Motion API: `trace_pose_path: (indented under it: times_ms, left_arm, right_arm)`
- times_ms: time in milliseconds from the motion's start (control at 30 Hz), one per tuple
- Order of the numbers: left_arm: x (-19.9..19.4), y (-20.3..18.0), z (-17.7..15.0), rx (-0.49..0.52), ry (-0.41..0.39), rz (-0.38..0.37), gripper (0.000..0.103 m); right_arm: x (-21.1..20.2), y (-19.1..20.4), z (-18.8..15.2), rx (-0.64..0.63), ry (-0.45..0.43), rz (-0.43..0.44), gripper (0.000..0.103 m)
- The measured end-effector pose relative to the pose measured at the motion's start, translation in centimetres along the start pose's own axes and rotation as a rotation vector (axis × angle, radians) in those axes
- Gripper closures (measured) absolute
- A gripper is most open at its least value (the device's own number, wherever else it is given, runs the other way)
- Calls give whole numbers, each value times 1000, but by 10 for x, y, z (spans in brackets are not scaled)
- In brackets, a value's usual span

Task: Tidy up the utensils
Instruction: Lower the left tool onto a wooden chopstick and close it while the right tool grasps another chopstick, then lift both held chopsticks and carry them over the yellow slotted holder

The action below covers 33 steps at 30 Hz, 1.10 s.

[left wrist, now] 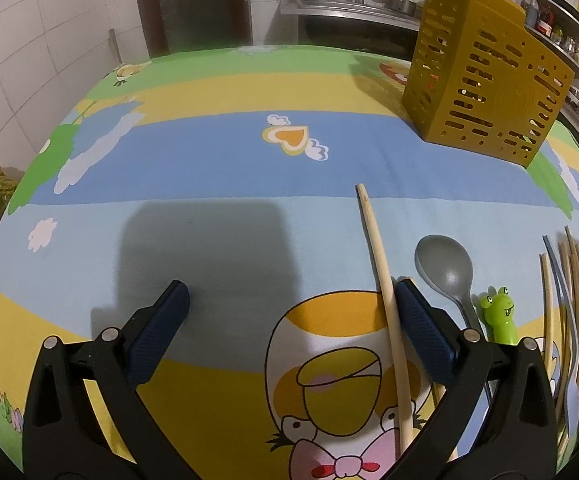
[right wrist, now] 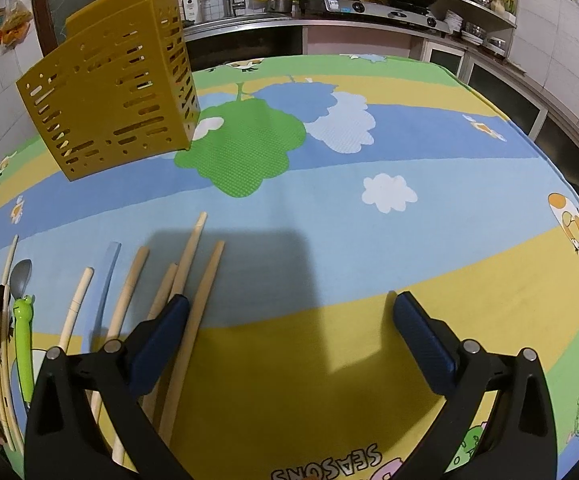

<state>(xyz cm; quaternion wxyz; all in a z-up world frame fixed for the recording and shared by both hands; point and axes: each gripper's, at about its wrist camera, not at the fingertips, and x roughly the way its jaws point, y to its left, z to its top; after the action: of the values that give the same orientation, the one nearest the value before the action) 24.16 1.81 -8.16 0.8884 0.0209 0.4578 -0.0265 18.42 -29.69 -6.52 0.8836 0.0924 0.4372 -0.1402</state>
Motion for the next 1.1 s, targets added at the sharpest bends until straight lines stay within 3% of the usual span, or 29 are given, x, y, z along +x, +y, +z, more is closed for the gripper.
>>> trace_pose_path:
  times_ms: [300, 400, 600, 733, 933, 1067, 1100]
  left_arm:
    - [0, -2, 4, -24, -5, 1, 6]
    - [-2, -4, 6, -32, -18, -17, 15]
    - [-3, -11, 14, -35, 5, -63, 31]
    - [-1, -13, 22, -44, 38, -85, 44]
    - [2, -20, 29, -18, 69, -63, 67]
    - [1, -19, 28, -39, 72, -98, 95]
    - [-1, -19, 27, -45, 71, -107, 97]
  right_arm:
    - [1, 3, 2, 24, -5, -20, 4]
    - [-2, 6, 1, 42, -11, -27, 6]
    - [-8, 13, 1, 55, -29, -45, 32]
    - [-10, 20, 3, 56, -23, -34, 56]
    - [-7, 29, 11, 49, -10, -16, 90]
    - [-4, 29, 16, 52, -10, 18, 96]
    - [-4, 28, 15, 55, -13, 30, 96]
